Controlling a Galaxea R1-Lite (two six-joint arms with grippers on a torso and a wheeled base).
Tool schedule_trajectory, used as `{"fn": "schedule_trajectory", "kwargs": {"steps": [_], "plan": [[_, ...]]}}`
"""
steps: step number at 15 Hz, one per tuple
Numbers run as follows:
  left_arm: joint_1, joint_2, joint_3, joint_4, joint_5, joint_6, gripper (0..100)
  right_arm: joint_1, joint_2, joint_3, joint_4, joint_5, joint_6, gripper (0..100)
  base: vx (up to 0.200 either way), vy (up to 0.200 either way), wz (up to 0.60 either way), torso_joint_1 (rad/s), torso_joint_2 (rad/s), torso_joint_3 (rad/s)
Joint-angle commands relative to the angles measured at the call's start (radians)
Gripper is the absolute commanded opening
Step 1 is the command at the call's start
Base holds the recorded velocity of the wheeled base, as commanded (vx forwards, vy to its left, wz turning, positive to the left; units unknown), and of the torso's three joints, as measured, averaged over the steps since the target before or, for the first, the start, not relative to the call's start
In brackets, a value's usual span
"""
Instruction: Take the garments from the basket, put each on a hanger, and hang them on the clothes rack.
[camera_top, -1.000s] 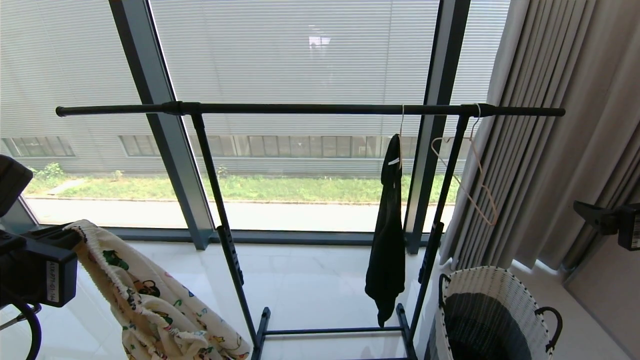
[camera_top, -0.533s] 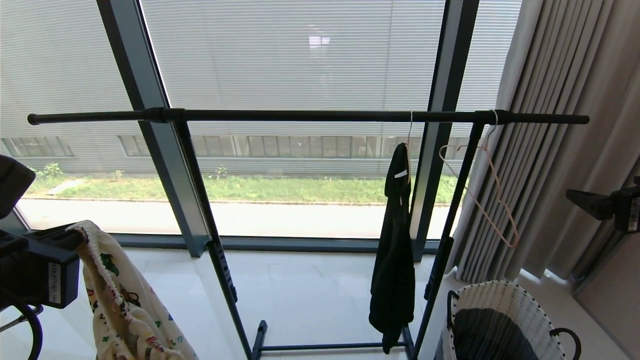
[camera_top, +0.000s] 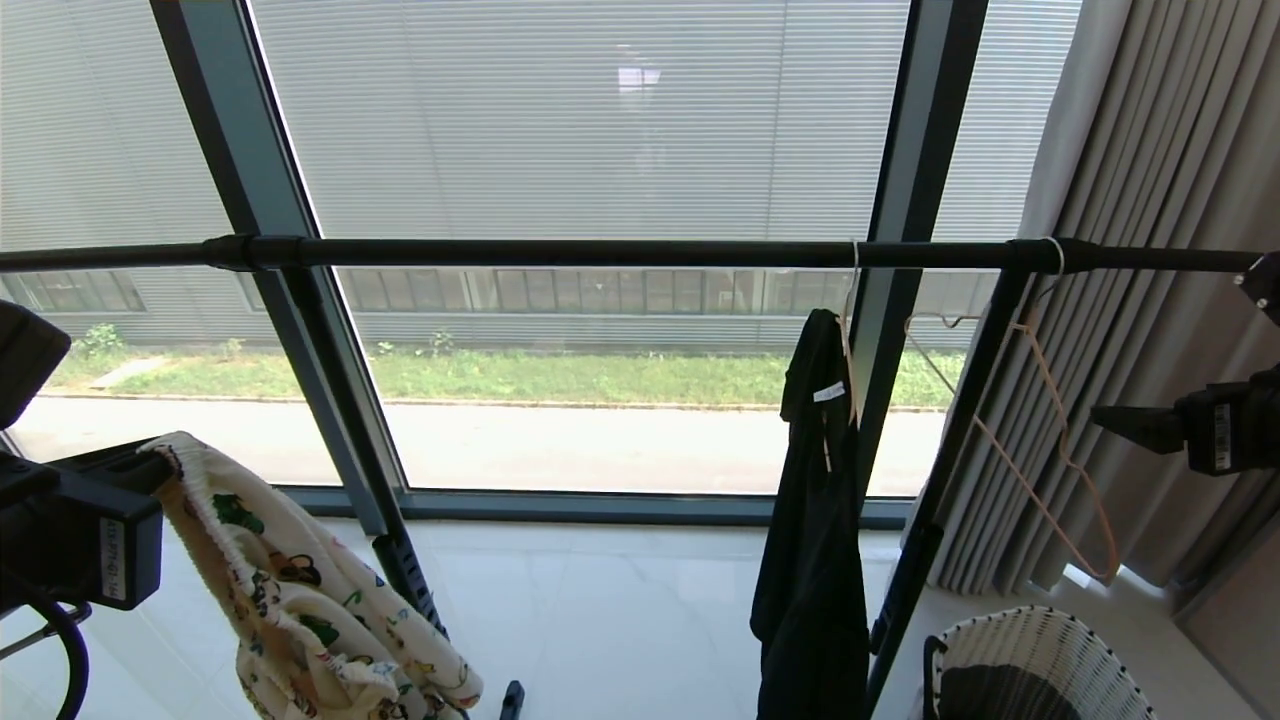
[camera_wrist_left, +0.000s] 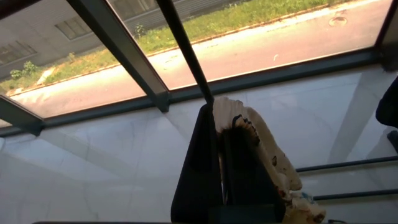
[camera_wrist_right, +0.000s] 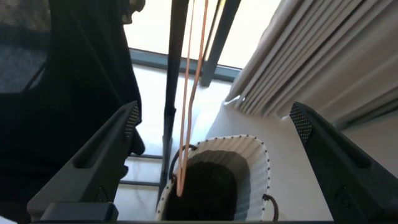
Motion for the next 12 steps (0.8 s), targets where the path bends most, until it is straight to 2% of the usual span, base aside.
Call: {"fn": "schedule_trajectory", "kwargs": {"steps": [1,3,6,12], "plan": [[-0.001,0.003,0.003,-0.009,0.001,0.014,0,-0.015,0.077,-0.001,-0.005,0.011,0.048,100,0.0,0.0,0.0,0.0,0.0,0.0],[-0.001,0.004,0.005,-0.011,0.001,0.029,0,-0.03,0.138,0.004,-0.022,0.012,0.081,100,0.0,0.0,0.0,0.0,0.0,0.0],[-0.001,0.01,0.007,-0.011,0.001,0.029,0,-0.03,0.212,0.005,-0.075,0.031,0.081,100,0.0,0.0,0.0,0.0,0.0,0.0],[0.001,0.014,0.008,-0.011,0.002,0.029,0,-0.03,0.393,0.005,-0.261,0.043,0.08,100,0.0,0.0,0.0,0.0,0.0,0.0]]}}
